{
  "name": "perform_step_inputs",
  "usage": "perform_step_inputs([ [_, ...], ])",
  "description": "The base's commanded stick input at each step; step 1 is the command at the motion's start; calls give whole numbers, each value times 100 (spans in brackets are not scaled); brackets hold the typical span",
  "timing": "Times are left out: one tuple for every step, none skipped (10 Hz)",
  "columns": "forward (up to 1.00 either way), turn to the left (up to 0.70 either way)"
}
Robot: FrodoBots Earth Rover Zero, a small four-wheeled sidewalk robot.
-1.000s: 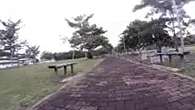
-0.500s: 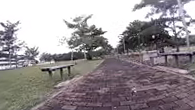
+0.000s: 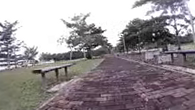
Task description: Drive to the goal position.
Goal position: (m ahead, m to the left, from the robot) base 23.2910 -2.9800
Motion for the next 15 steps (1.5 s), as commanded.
perform_step_inputs([
  [70,0],
  [70,0],
  [70,0],
  [70,0],
  [70,0],
  [70,-3],
  [70,-32],
  [70,-35],
  [70,0],
  [70,0],
  [70,0],
  [70,0],
  [70,0],
  [70,0],
  [70,0],
])
